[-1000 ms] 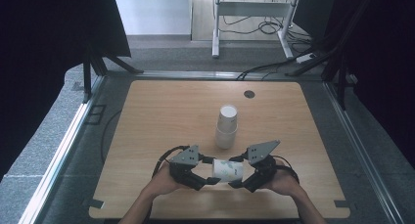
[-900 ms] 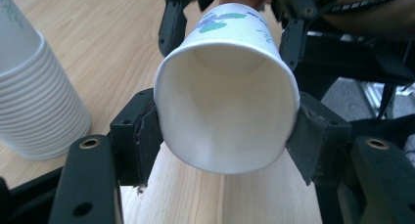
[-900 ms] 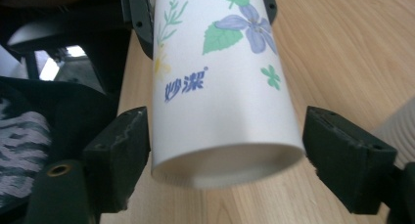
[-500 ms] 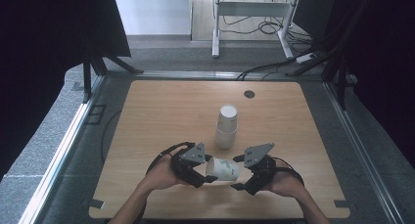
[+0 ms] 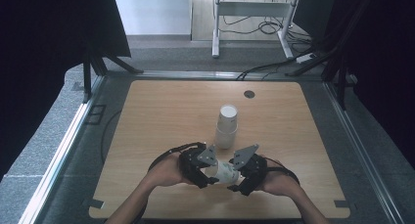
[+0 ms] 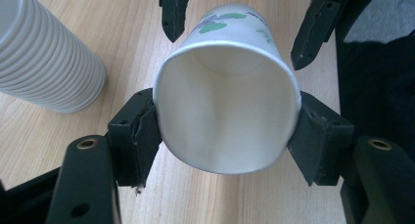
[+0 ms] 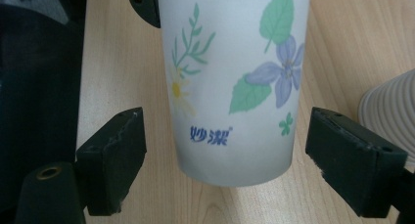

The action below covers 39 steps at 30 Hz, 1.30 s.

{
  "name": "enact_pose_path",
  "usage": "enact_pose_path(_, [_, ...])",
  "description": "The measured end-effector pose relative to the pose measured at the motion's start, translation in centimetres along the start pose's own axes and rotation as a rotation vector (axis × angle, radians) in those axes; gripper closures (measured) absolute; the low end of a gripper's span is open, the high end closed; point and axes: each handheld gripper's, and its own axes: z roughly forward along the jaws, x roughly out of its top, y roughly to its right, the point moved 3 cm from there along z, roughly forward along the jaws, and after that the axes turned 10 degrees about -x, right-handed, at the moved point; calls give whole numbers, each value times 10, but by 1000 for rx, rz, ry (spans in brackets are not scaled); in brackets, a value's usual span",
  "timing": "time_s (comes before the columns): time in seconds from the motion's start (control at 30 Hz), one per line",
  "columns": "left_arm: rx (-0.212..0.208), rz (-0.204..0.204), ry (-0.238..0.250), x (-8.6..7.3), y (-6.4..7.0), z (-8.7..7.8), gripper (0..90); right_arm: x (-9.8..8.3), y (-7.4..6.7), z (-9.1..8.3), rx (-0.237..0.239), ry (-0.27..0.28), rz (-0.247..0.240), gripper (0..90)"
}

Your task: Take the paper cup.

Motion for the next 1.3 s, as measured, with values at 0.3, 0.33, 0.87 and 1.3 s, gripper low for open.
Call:
enact_pose_path(0.3, [3, 23, -74, 7, 1, 4, 329, 6, -3, 13, 4, -62, -29, 200])
enact_pose_path(0.33, [3, 22, -80, 8, 1, 6, 329, 6, -3, 14, 3, -65, -34, 203])
enact_pose_path(0.87, [-15, 40, -95, 13, 3, 11, 324, 6, -6, 18, 22, -76, -50, 356])
enact_pose_path(1.3, [-19, -34, 10, 10, -1, 1, 203, 2, -2, 11, 47, 7, 29, 357])
